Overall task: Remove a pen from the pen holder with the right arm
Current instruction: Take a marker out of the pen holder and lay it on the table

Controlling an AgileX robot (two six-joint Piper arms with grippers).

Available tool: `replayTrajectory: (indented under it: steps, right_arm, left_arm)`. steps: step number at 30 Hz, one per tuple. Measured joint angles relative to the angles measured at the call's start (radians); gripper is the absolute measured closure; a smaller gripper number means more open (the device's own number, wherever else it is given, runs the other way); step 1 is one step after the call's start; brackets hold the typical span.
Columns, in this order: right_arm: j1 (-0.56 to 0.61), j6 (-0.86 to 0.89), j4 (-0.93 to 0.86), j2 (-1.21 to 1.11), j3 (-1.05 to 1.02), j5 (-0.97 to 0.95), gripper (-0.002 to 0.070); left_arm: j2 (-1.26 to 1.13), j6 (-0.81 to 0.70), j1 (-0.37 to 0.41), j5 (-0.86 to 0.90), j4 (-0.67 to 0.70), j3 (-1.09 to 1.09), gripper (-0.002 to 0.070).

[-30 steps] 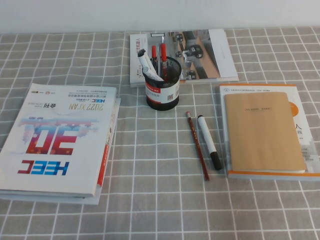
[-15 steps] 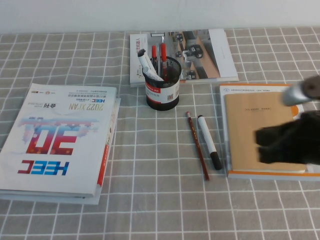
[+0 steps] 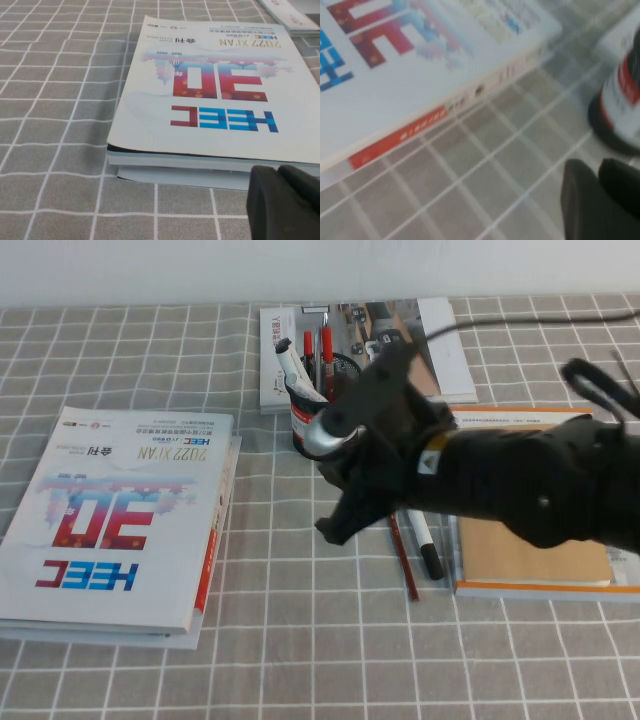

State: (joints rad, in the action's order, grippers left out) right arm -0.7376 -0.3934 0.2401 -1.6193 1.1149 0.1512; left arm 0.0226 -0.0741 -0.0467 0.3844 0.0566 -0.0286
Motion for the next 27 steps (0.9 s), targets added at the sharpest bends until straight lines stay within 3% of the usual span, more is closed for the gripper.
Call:
replayTrajectory:
  steps: [9, 12, 20, 27]
  right_arm:
    - [-0.013, -0.234, -0.026, -0.122, 0.026, -0.359, 0.0341]
    - [-0.014, -0.266, -0.026, -0.180, 0.026, -0.461, 0.0276]
    - [-0.014, -0.462, 0.129, -0.335, 0.117, -0.557, 0.0243]
    - [-0.014, -0.495, 0.186, -0.398, 0.185, -0.610, 0.0241]
  left_arm:
    - [0.000, 0.000, 0.000, 0.000, 0.000, 0.000, 0.0680]
    - [0.000, 0.000, 0.000, 0.000, 0.000, 0.000, 0.0680]
    - [0.000, 0.000, 0.000, 0.000, 0.000, 0.000, 0.0680]
    - [0.000, 0.000, 0.000, 0.000, 0.000, 0.000, 0.0680]
